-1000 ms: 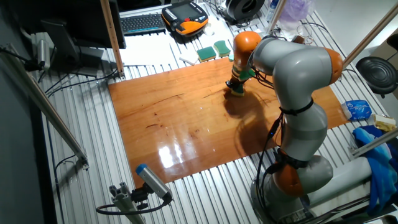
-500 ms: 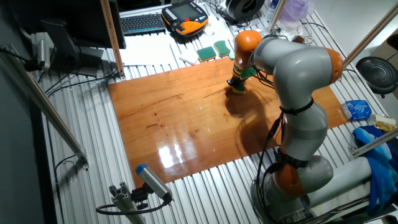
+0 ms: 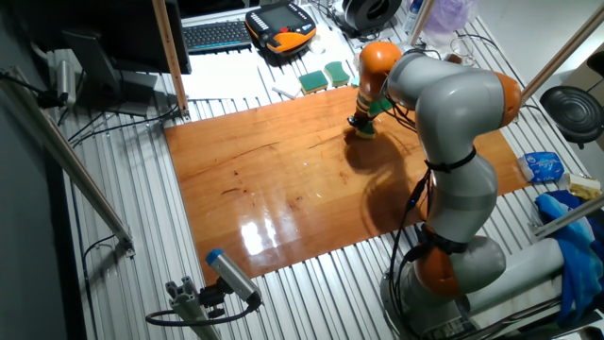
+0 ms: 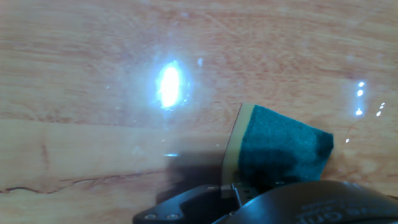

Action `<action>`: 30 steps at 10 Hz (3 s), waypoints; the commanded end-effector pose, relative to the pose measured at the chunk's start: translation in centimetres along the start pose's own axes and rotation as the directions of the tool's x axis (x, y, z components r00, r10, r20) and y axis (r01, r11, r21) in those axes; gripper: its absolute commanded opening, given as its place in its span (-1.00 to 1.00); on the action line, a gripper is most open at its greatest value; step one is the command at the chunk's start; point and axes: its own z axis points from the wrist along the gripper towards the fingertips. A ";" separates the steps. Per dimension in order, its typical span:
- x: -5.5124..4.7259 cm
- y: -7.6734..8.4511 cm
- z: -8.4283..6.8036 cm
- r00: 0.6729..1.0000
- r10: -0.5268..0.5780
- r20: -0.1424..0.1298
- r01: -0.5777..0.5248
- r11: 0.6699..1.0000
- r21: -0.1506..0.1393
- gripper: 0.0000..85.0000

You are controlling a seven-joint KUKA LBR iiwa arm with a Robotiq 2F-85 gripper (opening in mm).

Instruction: Clean the tabletop with a sponge

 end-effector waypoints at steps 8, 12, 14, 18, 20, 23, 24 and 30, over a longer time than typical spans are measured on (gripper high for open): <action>-1.6 -3.1 0.2 0.999 -0.043 0.007 0.043 0.999 -0.002 -1.00; -2.1 -4.2 0.0 0.998 -0.056 0.005 0.056 0.998 -0.004 -1.00; -2.2 -4.7 0.0 0.998 -0.064 0.005 0.064 0.998 -0.004 -1.00; -2.7 -6.0 -0.2 0.996 -0.084 0.004 0.084 0.996 -0.004 -1.00; -2.6 -6.4 -0.2 0.996 -0.090 0.007 0.090 0.996 -0.002 -1.00; -2.2 -7.2 0.1 0.995 -0.100 0.007 0.100 0.995 0.003 -1.00; -2.2 -7.4 0.1 0.995 -0.103 0.007 0.103 0.995 0.003 -1.00; -1.9 -9.2 0.0 0.993 -0.119 0.001 0.119 0.993 0.002 -1.00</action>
